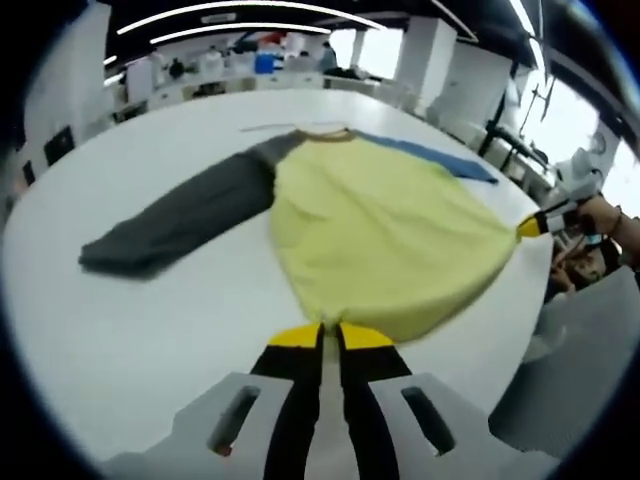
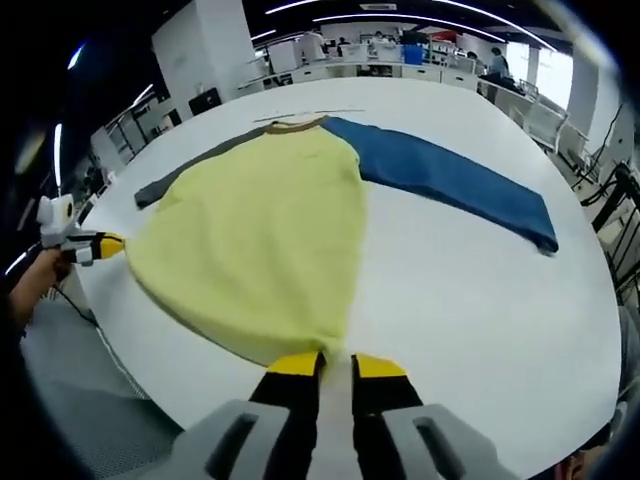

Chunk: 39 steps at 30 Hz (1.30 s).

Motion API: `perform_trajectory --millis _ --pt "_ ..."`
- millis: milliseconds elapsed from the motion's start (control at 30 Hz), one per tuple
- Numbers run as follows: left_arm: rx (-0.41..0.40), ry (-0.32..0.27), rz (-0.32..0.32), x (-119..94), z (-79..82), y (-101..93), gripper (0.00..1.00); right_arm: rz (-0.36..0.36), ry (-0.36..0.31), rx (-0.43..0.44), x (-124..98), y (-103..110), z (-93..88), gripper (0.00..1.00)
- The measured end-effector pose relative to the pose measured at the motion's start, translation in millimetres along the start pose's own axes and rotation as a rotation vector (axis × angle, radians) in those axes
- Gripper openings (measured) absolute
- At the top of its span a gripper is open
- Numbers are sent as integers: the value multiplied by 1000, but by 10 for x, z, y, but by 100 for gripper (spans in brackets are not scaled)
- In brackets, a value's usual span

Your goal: Fold the garment on the visible template until the final outline fits inside the template.

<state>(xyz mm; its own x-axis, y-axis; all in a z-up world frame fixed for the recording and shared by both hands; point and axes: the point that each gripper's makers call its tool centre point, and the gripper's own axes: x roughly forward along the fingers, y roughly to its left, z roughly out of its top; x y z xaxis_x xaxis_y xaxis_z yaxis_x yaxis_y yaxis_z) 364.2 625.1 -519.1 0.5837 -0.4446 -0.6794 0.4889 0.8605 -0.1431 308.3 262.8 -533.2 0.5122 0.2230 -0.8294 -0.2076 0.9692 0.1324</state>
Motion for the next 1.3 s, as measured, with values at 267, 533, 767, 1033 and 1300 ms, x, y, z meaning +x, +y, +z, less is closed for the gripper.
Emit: perform_trajectory --millis 267,533,767,1033,1300 --pt "31 23 29 96 -54 15 9 -11 10 19 17 -9 -21 9" --pt "105 88 18 34 -207 -90 8 6 11 15 5 48 -23 9" --pt "66 64 6 19 -185 -109 1 10 17 13 20 57 -45 0" --pt "68 89 -38 -148 -152 -237 1 26 30 -6 -73 98 -98 0" --pt "27 172 -36 -345 -330 -286 0 36 50 -25 -206 127 -196 0"
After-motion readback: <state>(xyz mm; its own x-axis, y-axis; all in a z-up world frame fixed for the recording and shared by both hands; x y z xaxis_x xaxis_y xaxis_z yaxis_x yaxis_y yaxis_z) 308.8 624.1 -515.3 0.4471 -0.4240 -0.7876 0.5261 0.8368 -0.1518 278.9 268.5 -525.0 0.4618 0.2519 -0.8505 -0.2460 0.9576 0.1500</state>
